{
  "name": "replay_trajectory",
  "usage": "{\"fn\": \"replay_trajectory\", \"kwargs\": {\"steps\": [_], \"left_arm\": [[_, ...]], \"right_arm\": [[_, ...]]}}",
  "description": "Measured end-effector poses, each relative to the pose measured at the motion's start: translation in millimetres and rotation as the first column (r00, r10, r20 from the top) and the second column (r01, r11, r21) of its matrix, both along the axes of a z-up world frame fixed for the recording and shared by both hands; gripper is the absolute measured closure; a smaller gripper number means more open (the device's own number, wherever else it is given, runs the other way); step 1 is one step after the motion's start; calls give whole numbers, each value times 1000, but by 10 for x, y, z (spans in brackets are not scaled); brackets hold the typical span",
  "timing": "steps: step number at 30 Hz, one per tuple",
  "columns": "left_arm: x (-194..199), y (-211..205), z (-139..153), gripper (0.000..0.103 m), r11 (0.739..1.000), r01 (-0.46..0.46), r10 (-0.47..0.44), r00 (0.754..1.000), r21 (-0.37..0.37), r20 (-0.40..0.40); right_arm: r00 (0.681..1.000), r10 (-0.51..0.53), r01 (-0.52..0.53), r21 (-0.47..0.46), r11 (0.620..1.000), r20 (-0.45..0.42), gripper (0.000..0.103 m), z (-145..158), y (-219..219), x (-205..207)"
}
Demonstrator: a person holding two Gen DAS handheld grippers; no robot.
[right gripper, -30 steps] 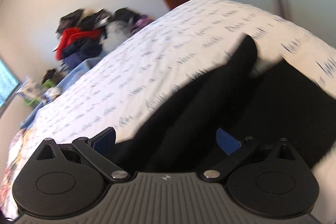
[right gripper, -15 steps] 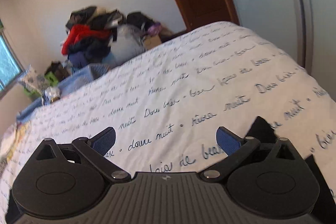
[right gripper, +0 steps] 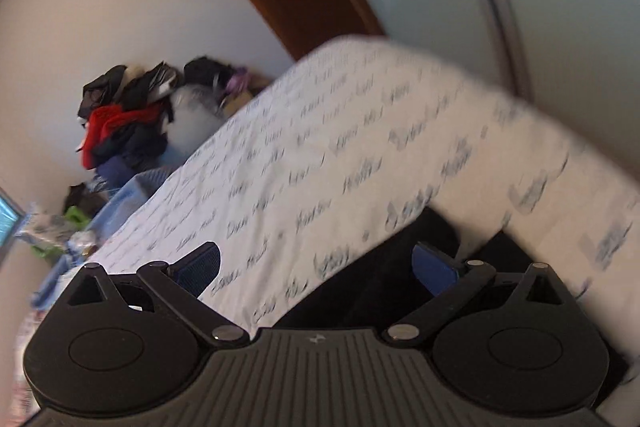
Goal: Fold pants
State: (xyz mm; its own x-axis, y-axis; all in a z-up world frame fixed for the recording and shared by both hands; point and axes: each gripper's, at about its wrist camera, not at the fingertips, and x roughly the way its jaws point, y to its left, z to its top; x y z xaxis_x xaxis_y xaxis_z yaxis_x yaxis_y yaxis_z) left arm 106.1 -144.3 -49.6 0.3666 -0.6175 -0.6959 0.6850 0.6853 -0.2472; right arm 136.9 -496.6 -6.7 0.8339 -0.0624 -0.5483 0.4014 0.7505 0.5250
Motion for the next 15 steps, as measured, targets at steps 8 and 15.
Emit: {"fn": "replay_trajectory", "kwargs": {"steps": [8,15], "left_arm": [[-7,11,-16,84,1000,4,-4,1000,-7,6],[20,20,-9,83,1000,-6,5,1000,-12,-13]], "right_arm": [[989,122,-86,346,934,-86,0,-500,-45,2],[943,332,-332,157,930,26,0,-86,265,878]]}}
